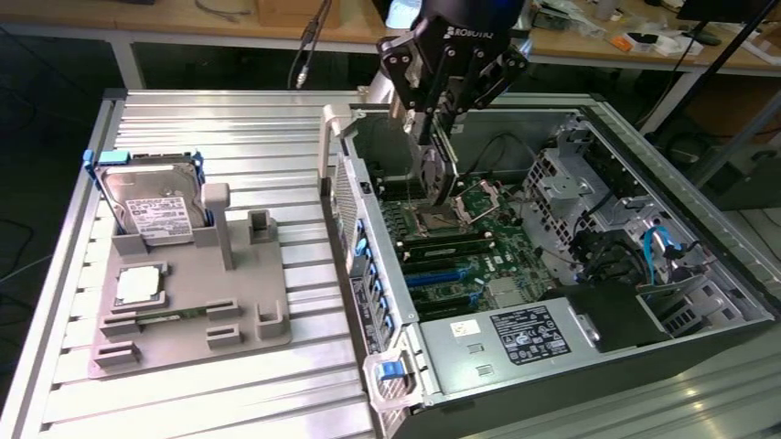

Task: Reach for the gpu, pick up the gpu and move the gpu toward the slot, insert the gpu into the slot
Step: 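Pick up the gpu and move the gpu toward the slot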

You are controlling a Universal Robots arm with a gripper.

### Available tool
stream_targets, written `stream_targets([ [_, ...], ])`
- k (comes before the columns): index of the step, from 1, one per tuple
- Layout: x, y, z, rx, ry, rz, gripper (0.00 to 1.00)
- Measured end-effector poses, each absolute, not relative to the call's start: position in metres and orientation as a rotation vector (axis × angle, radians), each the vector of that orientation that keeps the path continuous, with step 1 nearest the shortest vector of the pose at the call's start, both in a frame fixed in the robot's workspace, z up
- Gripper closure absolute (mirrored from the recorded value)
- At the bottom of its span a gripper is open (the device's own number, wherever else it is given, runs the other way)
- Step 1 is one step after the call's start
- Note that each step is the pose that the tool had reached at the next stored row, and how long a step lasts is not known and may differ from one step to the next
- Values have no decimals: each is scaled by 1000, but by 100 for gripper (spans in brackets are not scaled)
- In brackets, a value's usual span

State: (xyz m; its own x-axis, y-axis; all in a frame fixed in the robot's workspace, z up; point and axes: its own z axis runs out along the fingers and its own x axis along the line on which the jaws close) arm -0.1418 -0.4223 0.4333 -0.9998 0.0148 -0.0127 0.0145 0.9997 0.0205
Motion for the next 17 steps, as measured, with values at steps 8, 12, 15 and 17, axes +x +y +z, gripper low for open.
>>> stream_targets([
  [8,-119,-422,433,-12,3129,35,73],
  [12,-115,-422,432,-92,3128,35,73],
  [15,-112,-422,432,-158,3126,36,73],
  [17,-111,-422,431,-201,3124,36,73],
])
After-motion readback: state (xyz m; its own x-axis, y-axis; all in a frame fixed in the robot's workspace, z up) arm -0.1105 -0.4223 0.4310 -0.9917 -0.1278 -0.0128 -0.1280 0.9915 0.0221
